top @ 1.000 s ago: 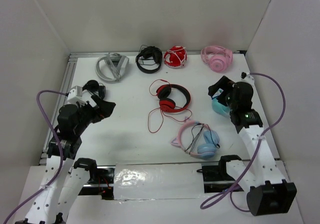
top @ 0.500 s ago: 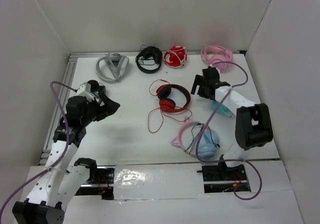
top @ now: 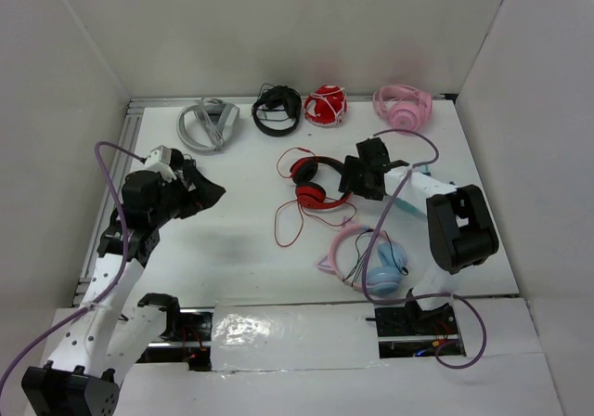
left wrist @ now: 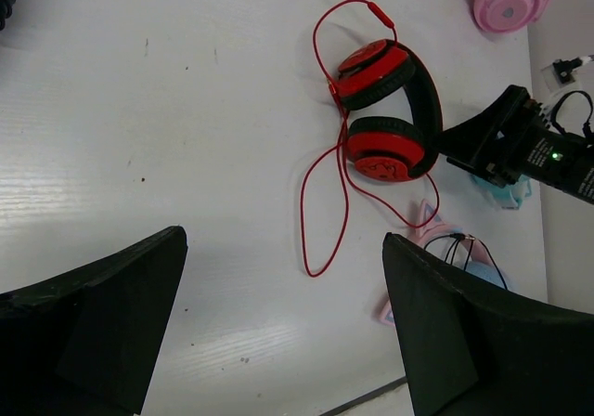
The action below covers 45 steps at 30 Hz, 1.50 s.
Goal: Wrap the headphones
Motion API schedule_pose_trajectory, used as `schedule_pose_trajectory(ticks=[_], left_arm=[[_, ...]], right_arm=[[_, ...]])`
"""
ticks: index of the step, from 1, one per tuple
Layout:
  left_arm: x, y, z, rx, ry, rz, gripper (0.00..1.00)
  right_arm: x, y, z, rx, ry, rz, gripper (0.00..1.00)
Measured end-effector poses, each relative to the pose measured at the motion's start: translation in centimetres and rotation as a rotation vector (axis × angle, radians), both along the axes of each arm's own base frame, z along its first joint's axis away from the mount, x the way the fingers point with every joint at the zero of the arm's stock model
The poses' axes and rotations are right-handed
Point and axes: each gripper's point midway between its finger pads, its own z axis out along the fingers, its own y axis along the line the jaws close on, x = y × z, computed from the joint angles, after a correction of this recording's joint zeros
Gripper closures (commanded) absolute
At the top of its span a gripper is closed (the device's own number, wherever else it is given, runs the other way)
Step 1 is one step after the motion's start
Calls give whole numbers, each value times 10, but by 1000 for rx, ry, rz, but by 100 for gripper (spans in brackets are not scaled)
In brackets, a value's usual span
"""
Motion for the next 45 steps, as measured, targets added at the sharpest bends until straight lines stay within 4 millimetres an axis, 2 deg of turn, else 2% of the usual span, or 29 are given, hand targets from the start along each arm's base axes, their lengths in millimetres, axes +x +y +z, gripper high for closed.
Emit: schedule_pose_trajectory(ticks=[2, 3, 4, 5, 7, 8, 11, 14, 16, 20, 22, 24, 26, 29, 31, 33, 37, 45], left_arm=[[-1, 0, 2, 1, -8, -2, 1], [-1, 0, 2, 3, -10, -3, 1], [-1, 0, 2, 10, -14, -6, 1], [-1, 1, 2, 14, -15, -9, 1], [-1, 0, 2, 16, -15, -18, 1], [0, -1, 1, 19, -12, -24, 1], [4, -4, 6, 29, -14, -52, 1], [11, -10, 15, 33, -20, -94, 1], [15, -15, 20, 37, -26, -131, 1], [14, -28, 17, 26, -10, -232, 1], [16, -38, 14, 20, -2, -304, 1], [18, -50, 2, 10, 32, -388, 1], [16, -63, -8, 11, 65, -456, 1], [12, -81, -11, 31, 83, -536, 1], [10, -91, -6, 47, 59, -579, 1], [8, -97, -2, 54, 40, -608, 2], [0, -108, -4, 58, 32, -673, 9], [-21, -113, -33, 57, 103, -724, 3]], right_arm=[[-4, 9, -6, 12, 19, 19, 22], [-5, 12, -9, 14, 28, 26, 39], [-8, 16, -13, 14, 40, 40, 50], [-9, 19, -15, 17, 48, 47, 64], [-10, 23, -18, 21, 55, 53, 77], [-10, 24, -17, 19, 52, 51, 87], [-1, 27, -8, 17, 25, 73, 100], [6, 35, 8, -1, 5, 168, 100], [17, 44, 26, -7, -32, 243, 100], [45, 70, 86, -57, -176, 479, 100], [49, 90, 115, -85, -253, 622, 100], [43, 116, 136, -129, -325, 779, 100], [23, 144, 137, -165, -351, 948, 100], [-23, 177, 121, -202, -311, 1200, 100], [-51, 190, 111, -205, -267, 1343, 100], [-65, 195, 107, -207, -239, 1431, 100], [-67, 194, 113, -242, -257, 1510, 100], [-68, 196, 138, -269, -358, 1574, 100]])
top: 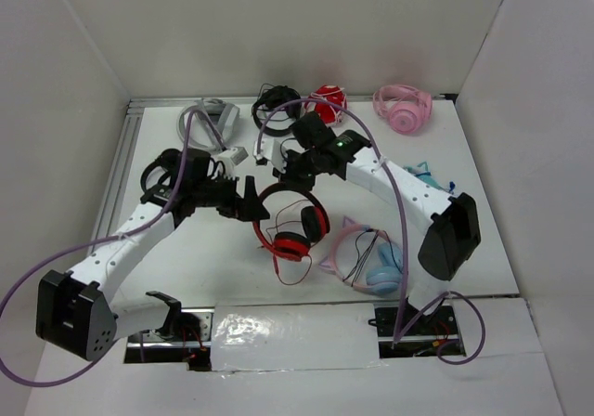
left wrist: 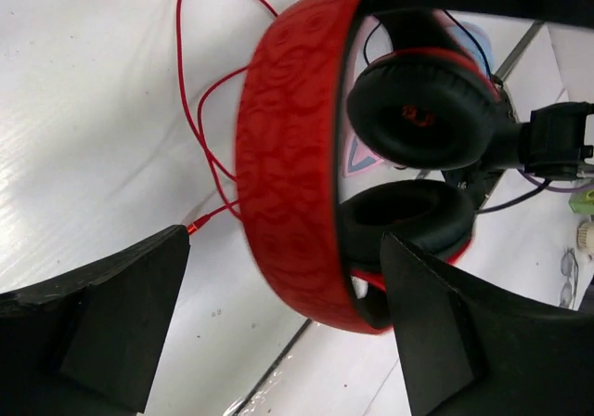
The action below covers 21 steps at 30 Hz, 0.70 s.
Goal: Wrap the headphones
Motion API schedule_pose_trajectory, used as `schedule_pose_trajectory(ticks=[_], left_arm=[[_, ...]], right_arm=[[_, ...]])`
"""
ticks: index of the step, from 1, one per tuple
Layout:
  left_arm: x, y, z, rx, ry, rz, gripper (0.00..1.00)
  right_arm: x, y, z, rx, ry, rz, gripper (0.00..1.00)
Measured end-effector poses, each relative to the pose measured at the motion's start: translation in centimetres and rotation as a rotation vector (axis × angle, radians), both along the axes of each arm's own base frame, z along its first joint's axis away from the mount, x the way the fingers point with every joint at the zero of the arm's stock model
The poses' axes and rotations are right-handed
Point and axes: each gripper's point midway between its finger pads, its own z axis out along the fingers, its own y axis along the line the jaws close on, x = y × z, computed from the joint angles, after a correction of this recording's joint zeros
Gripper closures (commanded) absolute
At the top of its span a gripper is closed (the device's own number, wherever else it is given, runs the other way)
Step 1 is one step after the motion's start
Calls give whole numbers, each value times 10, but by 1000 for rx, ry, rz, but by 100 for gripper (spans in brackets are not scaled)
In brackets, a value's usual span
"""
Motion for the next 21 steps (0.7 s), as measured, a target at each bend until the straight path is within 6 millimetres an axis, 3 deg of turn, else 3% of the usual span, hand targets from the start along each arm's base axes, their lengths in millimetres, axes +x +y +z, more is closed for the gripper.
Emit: schedule_pose_trajectory(ticks=[5, 10, 14, 15, 17, 21], left_arm=[[-9, -3, 2, -29, 8, -31, 4], [-21, -10, 17, -91, -15, -94, 19], [-27, -14, 26, -127, -29, -127, 57], [-27, -12, 23, -118, -12, -112, 77], [-23, -6, 15, -102, 7, -77, 100], [-26, -7, 13, -105, 34, -71, 100]], right_arm=[[-13, 1, 33, 58, -80, 45, 100], [-23, 4, 50, 82, -135, 81, 100], [-26, 11, 45, 64, -145, 86, 100], [-26, 12, 44, 55, -148, 85, 100], [-27, 14, 43, 46, -158, 83, 100], [-26, 18, 42, 48, -168, 84, 100]])
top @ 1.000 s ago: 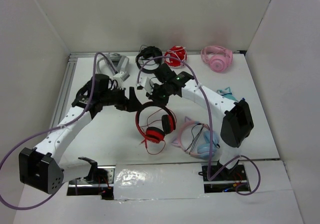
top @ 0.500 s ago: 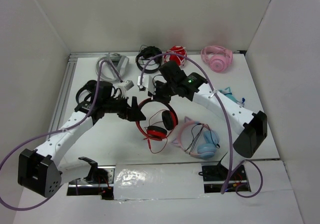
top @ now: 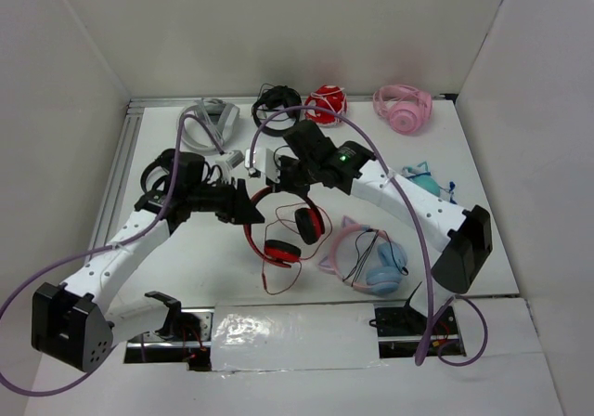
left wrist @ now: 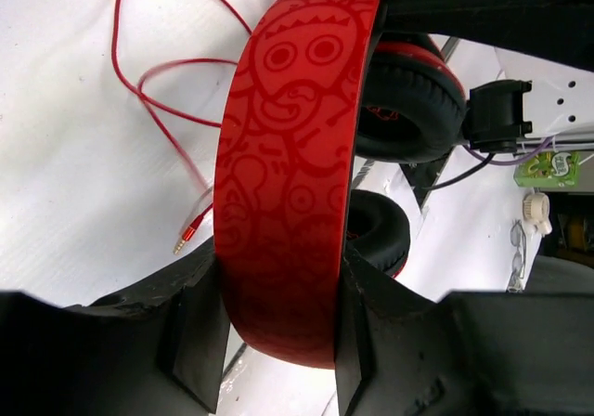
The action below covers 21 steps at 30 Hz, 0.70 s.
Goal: Wrap the headphones
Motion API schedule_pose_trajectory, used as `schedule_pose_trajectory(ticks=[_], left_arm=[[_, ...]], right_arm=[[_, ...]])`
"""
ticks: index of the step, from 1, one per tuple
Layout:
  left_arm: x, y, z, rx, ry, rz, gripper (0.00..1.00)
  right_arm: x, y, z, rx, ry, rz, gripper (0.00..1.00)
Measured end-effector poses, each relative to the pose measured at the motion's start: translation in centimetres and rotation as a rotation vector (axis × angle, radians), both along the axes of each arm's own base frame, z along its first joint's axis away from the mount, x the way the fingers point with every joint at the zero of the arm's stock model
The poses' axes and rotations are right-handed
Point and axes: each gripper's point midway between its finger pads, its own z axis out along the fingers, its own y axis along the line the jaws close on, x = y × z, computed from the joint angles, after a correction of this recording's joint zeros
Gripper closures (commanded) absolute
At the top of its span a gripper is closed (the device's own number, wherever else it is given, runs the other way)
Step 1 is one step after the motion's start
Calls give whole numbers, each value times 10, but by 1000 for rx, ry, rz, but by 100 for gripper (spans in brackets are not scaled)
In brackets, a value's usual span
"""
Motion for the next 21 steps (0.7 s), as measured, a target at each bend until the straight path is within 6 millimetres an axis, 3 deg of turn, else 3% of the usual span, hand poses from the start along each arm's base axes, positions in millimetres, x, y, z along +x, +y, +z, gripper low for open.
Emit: schedule_pose_trajectory(ticks=[1, 2, 3, 5, 8, 12, 16, 21], left_arm=[[0, 0, 0, 0, 2, 4, 100], [0, 0, 0, -1, 6, 7, 100], [1, 0, 0, 0, 7, 10, 100], [2, 1, 0, 3, 1, 19, 100], [10, 2, 1, 16, -29, 48, 100], [23, 7, 8, 37, -51, 121, 100], [39, 11, 24, 50, -98, 189, 100], [54, 13, 44, 29, -196, 234, 100]], right_arm=[[0, 0, 0, 1, -1, 0, 98], [0, 0, 0, 1, -1, -2, 90], [1, 0, 0, 2, -1, -4, 75], [1, 2, 1, 14, 7, -18, 62], [7, 10, 6, 66, 2, -64, 58], [26, 14, 15, 145, -41, -200, 37], [47, 15, 38, 254, -112, -331, 35], [57, 10, 66, 408, -147, -454, 33]])
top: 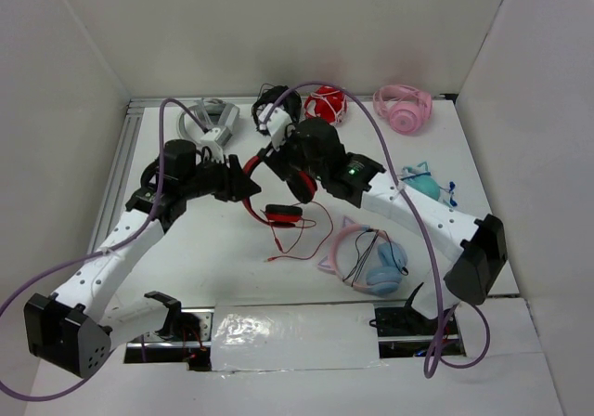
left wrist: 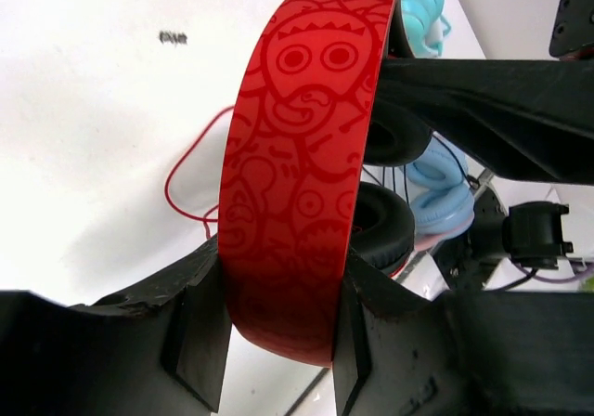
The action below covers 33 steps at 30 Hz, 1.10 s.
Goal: Wrap the headphones
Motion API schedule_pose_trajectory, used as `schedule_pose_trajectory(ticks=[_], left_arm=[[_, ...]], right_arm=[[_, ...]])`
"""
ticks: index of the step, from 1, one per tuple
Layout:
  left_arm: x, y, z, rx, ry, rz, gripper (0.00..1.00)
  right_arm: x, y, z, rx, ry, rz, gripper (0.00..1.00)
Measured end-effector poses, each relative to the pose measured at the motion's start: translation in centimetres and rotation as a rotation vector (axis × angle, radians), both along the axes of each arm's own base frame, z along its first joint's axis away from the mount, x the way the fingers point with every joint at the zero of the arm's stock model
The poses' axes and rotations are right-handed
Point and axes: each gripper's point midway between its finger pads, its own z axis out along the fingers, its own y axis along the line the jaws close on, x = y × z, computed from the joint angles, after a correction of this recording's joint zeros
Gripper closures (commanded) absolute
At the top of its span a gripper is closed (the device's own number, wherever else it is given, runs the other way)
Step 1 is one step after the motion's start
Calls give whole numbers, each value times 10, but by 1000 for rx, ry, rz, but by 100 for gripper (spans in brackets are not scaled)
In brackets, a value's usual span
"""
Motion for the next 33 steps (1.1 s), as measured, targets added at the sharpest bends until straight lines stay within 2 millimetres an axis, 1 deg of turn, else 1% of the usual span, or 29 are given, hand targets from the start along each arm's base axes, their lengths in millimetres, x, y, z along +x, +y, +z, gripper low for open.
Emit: schedule_pose_trajectory(ticks=[2, 4, 6, 7, 8, 9, 10, 11, 12, 13, 14, 16, 18, 20, 22, 24, 26, 28, 30, 33], left_arm=[[2, 1, 7, -5, -32, 10, 100], [2, 1, 7, -6, -36, 8, 100], [3, 1, 7, -6, -36, 10, 100], [2, 1, 6, -4, -30, 11, 100], [2, 2, 5, 0, -22, 15, 100], [2, 3, 2, 5, -12, 23, 100], [3, 4, 0, 10, 2, 35, 100], [3, 6, -3, 13, 21, 52, 100], [4, 8, -6, 19, 36, 70, 100], [6, 10, -8, 22, 49, 98, 100], [8, 13, -9, 28, 55, 123, 100], [11, 19, -7, 29, 55, 169, 100], [13, 25, 0, 25, 31, 208, 100], [14, 32, 12, 11, 1, 250, 100], [16, 37, 31, 5, -37, 280, 100], [22, 40, 56, -8, -87, 301, 100], [26, 42, 84, -31, -144, 316, 100], [29, 44, 108, -55, -195, 328, 100], [30, 45, 122, -74, -227, 334, 100], [31, 46, 127, -94, -221, 349, 100]], right_arm=[[-1, -3, 7, 60, 0, -28, 29], [-2, -5, 16, 118, -6, -54, 29], [-5, -9, 20, 178, -12, -74, 22], [-8, -13, 23, 207, -13, -87, 21], [-10, -16, 25, 234, -21, -95, 14], [-12, -20, 29, 266, -30, -103, 5], [-16, -26, 33, 299, -38, -114, 3], [-17, -30, 43, 355, -59, -128, 0], [-24, -38, 39, 362, -58, -133, 0], [-29, -48, 44, 406, -70, -149, 0], [-34, -57, 44, 434, -69, -165, 0], [-45, -78, 45, 515, -61, -204, 0], [-52, -100, 38, 569, -34, -260, 0], [-54, -116, 27, 596, -3, -324, 0], [-53, -128, 11, 617, 27, -391, 0], [-56, -138, -20, 601, 61, -445, 0], [-59, -145, -55, 550, 86, -470, 0], [-63, -147, -92, 474, 125, -474, 0], [-65, -144, -119, 417, 166, -471, 0], [-65, -131, -144, 385, 214, -431, 0]])
